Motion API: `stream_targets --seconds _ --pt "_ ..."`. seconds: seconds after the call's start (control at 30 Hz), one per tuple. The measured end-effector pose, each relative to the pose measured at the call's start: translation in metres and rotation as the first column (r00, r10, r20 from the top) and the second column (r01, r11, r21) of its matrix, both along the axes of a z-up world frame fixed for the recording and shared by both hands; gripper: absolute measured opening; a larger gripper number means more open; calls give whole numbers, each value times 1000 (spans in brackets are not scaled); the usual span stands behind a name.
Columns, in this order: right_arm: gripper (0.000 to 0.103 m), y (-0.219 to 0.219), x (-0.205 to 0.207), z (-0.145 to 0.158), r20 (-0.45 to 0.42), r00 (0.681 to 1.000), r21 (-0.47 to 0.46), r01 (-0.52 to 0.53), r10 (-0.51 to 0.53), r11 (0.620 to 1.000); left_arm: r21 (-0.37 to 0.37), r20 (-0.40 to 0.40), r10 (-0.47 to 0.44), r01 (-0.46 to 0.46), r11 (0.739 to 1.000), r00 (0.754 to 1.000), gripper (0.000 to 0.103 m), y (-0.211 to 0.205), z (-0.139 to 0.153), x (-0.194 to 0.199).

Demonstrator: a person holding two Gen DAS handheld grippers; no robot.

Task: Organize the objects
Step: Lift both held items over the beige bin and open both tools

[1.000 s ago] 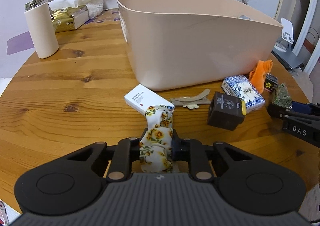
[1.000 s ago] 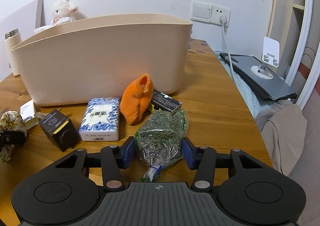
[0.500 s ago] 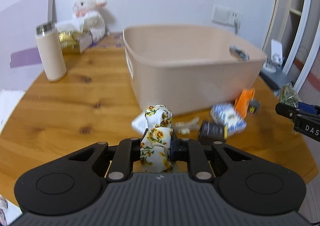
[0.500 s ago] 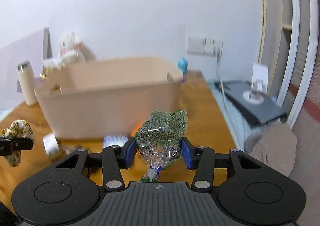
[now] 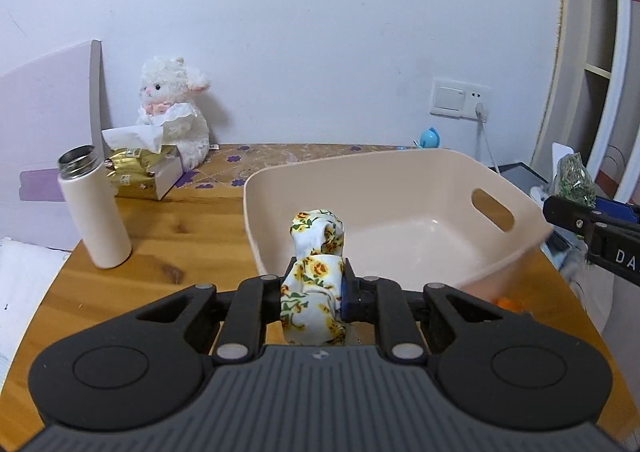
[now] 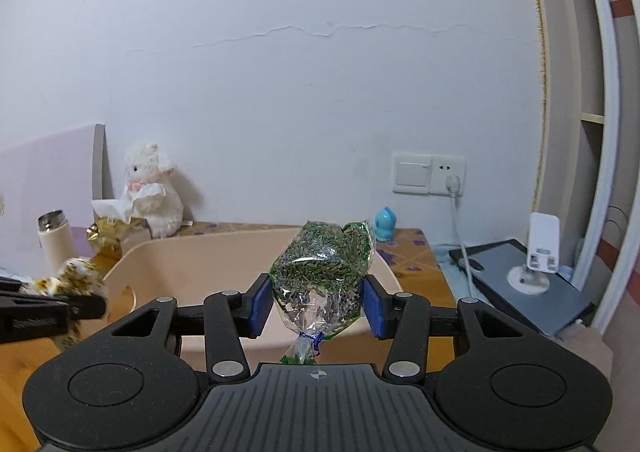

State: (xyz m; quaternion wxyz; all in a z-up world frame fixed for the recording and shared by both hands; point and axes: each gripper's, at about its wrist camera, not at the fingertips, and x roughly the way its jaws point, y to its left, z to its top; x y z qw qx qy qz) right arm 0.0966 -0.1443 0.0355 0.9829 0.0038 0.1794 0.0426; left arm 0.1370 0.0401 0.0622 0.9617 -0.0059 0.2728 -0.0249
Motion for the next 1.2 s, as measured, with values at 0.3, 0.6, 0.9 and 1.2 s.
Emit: stream_targets --seconds 0.3,0.6,0.9,1.2 --pt "44 25 61 -21 -115 993 -20 -6 3 1000 79 -88 25 -18 997 996 19 -18 -25 73" --pt "53 39 80 -46 -218 976 -57 -33 19 998 162 -196 -17 49 986 981 22 -32 -49 95" --pt "78 16 48 -17 -149 989 -28 -10 6 1000 136 -128 -69 86 987 989 87 -33 -28 67" --pt "90 -8 2 0 -118 993 -54 -6 -1 999 129 -109 -74 88 988 991 93 -23 -4 26"
